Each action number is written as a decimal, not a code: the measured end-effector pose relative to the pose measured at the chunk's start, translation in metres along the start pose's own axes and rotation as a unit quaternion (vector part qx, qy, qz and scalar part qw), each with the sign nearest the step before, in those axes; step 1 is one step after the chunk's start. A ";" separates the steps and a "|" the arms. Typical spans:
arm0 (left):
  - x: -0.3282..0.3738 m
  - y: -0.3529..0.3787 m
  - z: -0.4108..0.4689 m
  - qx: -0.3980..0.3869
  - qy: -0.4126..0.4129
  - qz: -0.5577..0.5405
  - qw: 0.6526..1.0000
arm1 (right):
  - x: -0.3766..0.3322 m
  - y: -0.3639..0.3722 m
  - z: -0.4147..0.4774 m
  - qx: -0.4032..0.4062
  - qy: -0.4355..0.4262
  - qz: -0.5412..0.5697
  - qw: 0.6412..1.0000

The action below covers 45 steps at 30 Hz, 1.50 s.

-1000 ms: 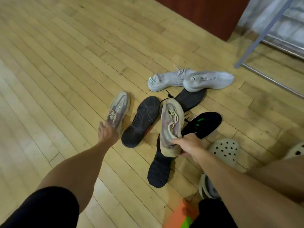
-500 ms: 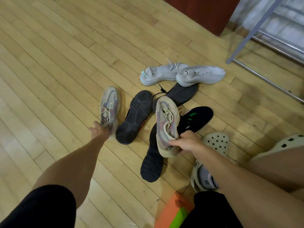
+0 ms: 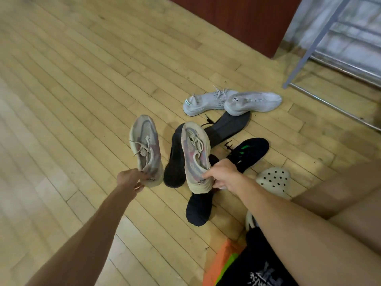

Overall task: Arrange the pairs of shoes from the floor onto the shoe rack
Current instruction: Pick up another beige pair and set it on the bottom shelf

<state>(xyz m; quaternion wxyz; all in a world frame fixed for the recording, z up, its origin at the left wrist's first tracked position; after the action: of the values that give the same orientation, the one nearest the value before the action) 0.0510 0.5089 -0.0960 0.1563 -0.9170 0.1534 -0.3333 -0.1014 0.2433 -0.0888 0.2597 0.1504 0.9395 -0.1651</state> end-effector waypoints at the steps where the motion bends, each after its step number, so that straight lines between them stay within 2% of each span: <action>1: 0.011 0.000 -0.012 -0.023 0.027 -0.006 0.999 | -0.008 0.001 -0.003 -0.016 -0.003 0.016 1.000; 6: 0.084 0.024 -0.063 -0.109 0.143 0.026 0.983 | -0.065 -0.049 -0.011 -0.035 -0.047 0.007 0.998; 11: 0.129 0.115 -0.115 -0.208 0.159 0.043 0.964 | -0.106 -0.154 -0.036 0.024 -0.063 -0.001 0.998; 16: 0.160 0.230 -0.174 -0.331 0.163 0.074 0.927 | -0.090 -0.268 -0.054 0.136 -0.056 0.027 0.989; 24: 0.159 0.367 -0.214 -0.414 0.136 0.159 0.886 | -0.035 -0.360 -0.046 0.190 0.015 0.097 0.977; 28: 0.150 0.412 -0.212 -0.420 0.124 0.209 0.874 | -0.012 -0.379 -0.022 0.199 0.040 0.139 0.969; 33: 0.156 0.475 -0.197 -0.408 0.105 0.229 0.878 | 0.004 -0.416 0.026 0.224 0.059 0.179 0.956; 38: 0.173 0.542 -0.177 -0.375 0.149 0.266 0.876 | 0.019 -0.459 0.081 0.258 0.058 0.187 0.946; 45: 0.205 0.643 -0.152 -0.327 0.224 0.246 0.885 | 0.017 -0.515 0.159 0.309 0.019 0.178 0.934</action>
<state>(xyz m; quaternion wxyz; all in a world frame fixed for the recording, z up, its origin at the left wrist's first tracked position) -0.0134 -0.1798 -0.1194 -0.1140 -0.7498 0.5048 -0.4122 -0.2359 -0.2786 -0.1071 0.2078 0.3910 0.8045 -0.3959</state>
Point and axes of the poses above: each hand's wrist, its own z-axis towards the middle knuckle, its own y-axis out of the palm, x = y × z, the point moved 8 cm from there along z, towards the middle knuckle, and after that the axes turned 4 degrees about x, right-handed, at the moved point
